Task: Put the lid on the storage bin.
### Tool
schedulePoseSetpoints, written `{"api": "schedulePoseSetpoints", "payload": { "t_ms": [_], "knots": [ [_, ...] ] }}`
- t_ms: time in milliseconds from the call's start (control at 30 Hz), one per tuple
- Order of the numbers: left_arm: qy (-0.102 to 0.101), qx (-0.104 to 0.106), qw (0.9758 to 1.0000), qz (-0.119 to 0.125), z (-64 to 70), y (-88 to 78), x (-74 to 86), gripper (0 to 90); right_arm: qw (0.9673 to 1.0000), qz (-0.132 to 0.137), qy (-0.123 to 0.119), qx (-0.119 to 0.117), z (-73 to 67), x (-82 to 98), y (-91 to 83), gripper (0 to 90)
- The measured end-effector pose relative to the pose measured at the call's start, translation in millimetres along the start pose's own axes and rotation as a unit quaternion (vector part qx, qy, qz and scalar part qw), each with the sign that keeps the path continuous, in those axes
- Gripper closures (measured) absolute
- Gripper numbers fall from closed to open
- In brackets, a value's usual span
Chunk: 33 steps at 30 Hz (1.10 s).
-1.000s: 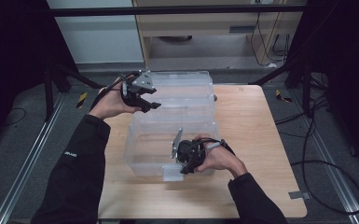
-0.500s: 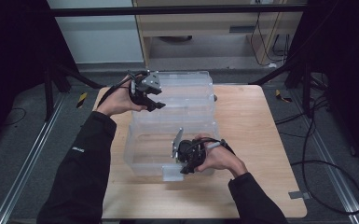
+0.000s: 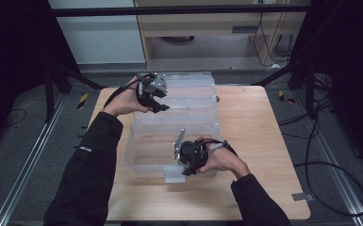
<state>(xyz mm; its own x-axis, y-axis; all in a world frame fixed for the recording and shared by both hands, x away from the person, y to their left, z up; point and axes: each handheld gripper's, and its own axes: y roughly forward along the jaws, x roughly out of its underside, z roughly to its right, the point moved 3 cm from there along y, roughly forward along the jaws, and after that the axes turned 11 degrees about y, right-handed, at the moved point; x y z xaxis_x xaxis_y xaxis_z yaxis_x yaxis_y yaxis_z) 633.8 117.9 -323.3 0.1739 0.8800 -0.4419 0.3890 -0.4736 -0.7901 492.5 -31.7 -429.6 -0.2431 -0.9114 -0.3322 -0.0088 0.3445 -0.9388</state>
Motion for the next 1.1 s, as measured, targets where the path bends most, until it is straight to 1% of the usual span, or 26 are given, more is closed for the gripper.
{"api": "schedulePoseSetpoints", "payload": {
  "t_ms": [67,233,333,400,433,467,600,733,1000,1100],
  "knots": [
    [-0.001,0.002,1.0,0.002,-0.4,2.4,-0.2,49.2,1.0,0.0,0.0,-0.001,0.0,0.2,-0.3,68.7],
    [0.003,0.013,0.9998,-0.014,-0.2,6.7,1.3,55.8,1.0,0.001,0.001,-0.003,-0.1,0.2,-0.1,68.7],
    [0.002,0.017,0.9996,-0.023,-0.8,8.3,2.6,60.2,1.0,0.0,0.001,-0.003,-0.1,0.2,-0.1,68.7],
    [0.003,0.022,0.9995,-0.023,-0.1,9.1,2.2,63.7,1.0,0.001,0.002,-0.002,-0.1,0.2,0.0,68.7],
    [-0.002,0.023,0.9995,-0.02,0.9,10.0,1.8,65.3,1.0,0.001,0.002,-0.002,-0.1,0.2,0.0,68.7],
    [0.005,0.024,0.9994,-0.026,0.4,9.9,2.0,66.6,1.0,0.001,0.001,-0.003,0.0,0.2,0.0,68.6],
    [0.003,0.027,0.9992,-0.028,0.1,10.0,1.6,72.2,1.0,0.001,0.0,-0.003,0.2,0.2,0.1,68.6],
    [0.004,0.024,0.9993,-0.03,-1.2,9.7,2.2,76.6,1.0,0.001,0.003,-0.002,-0.2,0.2,0.0,68.6],
    [0.005,0.027,0.9991,-0.031,-1.5,9.1,2.6,79.5,1.0,0.002,0.001,-0.003,0.2,0.3,0.1,68.6],
    [0.007,0.032,0.9989,-0.034,-2.2,8.7,2.2,80.7,1.0,0.002,0.002,-0.003,0.1,0.2,0.0,68.6]
  ]
}}
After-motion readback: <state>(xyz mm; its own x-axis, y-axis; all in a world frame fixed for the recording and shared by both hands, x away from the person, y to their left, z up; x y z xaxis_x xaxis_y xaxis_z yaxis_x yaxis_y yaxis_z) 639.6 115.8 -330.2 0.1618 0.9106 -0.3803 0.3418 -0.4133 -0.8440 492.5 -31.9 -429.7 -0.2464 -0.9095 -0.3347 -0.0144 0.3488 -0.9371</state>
